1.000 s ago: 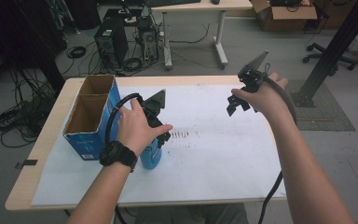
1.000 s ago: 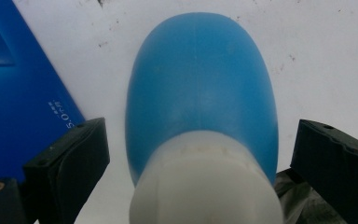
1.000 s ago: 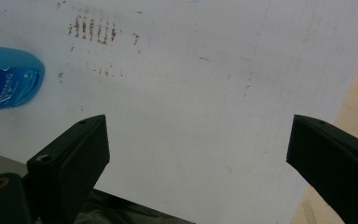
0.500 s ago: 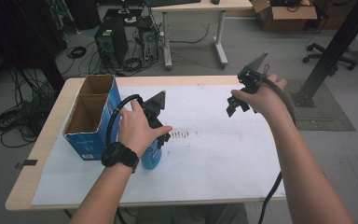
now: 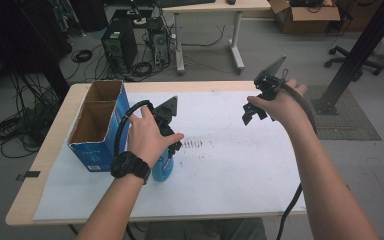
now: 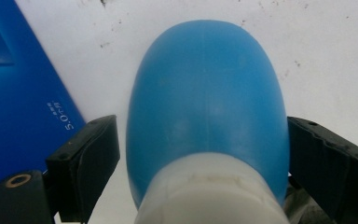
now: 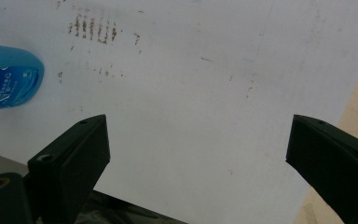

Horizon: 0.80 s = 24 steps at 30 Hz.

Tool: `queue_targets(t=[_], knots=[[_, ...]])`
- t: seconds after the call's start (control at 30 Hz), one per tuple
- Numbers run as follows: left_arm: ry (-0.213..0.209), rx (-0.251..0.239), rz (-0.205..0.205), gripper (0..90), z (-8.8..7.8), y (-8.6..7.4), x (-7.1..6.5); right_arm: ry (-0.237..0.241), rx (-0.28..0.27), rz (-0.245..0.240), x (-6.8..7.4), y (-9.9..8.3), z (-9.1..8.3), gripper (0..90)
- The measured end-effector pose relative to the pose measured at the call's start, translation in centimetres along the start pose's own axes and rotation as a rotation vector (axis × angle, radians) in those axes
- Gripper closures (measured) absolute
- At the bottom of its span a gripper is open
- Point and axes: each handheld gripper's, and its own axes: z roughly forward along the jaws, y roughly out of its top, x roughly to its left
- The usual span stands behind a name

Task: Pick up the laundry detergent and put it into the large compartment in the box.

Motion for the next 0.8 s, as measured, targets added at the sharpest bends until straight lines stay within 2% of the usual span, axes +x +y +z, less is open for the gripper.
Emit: queue_targets(t=[0.8], knots=[[-0.008, 0.015, -0.003, 23.5, 0.16, 0.52, -0.03, 0.001, 0.005, -0.003, -0.21, 0.06, 0.25, 6.4]])
